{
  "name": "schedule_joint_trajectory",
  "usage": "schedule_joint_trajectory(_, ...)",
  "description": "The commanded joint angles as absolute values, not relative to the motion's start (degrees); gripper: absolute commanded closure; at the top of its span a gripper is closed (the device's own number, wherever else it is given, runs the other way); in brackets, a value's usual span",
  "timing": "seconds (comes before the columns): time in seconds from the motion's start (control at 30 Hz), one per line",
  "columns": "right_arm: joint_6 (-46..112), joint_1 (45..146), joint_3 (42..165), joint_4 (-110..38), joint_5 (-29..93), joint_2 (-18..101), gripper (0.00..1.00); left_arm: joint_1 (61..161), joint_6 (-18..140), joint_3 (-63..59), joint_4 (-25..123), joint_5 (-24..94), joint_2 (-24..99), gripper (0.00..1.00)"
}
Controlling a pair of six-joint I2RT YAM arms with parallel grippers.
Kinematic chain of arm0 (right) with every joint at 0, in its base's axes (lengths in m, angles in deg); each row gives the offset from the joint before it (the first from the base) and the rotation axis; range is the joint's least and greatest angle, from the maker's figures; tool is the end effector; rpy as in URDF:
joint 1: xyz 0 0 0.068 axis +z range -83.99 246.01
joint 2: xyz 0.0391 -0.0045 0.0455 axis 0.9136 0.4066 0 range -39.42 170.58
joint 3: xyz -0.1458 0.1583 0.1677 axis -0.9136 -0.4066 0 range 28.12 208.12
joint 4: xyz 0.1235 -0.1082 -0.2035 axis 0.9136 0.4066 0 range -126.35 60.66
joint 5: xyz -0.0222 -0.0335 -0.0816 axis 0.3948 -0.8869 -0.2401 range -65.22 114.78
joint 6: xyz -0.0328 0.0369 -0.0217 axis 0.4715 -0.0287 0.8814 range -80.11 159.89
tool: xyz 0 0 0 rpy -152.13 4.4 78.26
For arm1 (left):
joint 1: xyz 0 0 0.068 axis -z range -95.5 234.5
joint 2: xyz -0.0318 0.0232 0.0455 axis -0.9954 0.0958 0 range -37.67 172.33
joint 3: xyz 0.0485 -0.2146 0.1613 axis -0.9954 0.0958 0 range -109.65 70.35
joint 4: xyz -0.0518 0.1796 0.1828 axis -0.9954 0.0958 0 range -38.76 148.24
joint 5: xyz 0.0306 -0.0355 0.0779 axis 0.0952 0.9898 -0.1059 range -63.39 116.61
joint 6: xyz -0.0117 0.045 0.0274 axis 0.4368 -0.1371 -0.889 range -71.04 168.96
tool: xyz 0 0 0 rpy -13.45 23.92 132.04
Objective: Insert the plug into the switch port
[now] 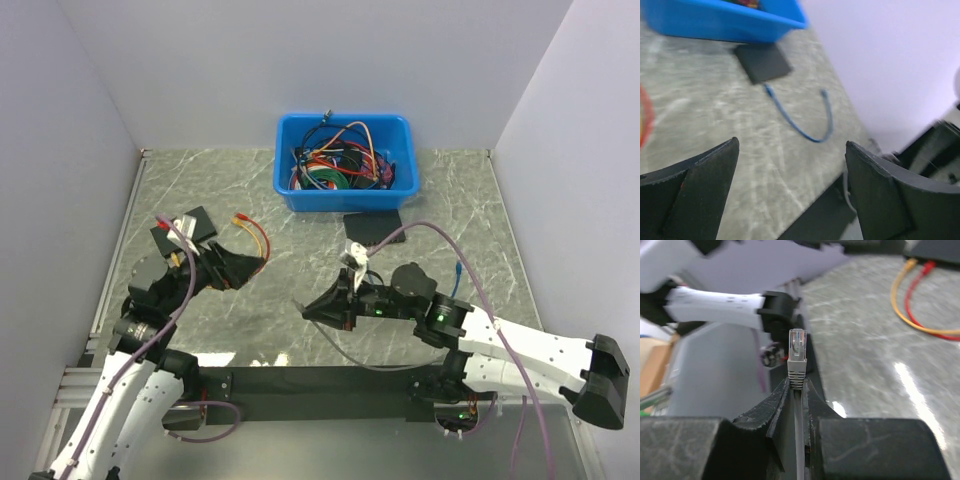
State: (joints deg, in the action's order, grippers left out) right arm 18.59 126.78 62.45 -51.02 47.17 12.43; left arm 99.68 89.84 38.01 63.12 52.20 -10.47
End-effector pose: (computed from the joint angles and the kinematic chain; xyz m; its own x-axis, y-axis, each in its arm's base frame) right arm 0.0934 0.1947 0.2994 -0.3832 0.0029 -0.9237 -0.9160 0.1270 0.3805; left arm 0.1208 -0.0488 0.3033 -0.5111 -0.4730 -0.7177 0.4174 0.5933 -0.6883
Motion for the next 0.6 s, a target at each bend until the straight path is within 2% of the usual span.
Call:
schedule_joint_trajectory(0.0, 17.04, 127.00, 60.65, -57.87, 54.75, 9.27, 1.00, 99.80, 96.14, 40.55, 47.30, 64.30, -14.80, 0.08)
schedule_joint_trajectory(0.13, 16.25, 127.00, 60.38, -58.93, 54.14, 8.74, 1.00, 99.80, 98.35, 42.31, 42.63, 67.65, -16.13, 0.12)
schedule_joint_trajectory(0.27, 15.98, 127.00, 61.52, -55.97, 47.57, 10.49, 1.00, 99.89, 96.77, 41.35, 46.04, 66.17, -15.35, 0.13)
schedule_joint_trajectory(0.4, 16.51, 127.09, 63.80, -48.93, 35.96, 12.34, 1.00, 99.97, 95.54, 41.78, 47.28, 64.15, -13.06, 0.14)
schedule_joint_trajectory(0.57, 13.53, 124.90, 65.39, -37.77, 13.04, 11.03, 1.00, 100.50, 95.54, 44.86, 45.27, 61.07, -10.34, 0.13)
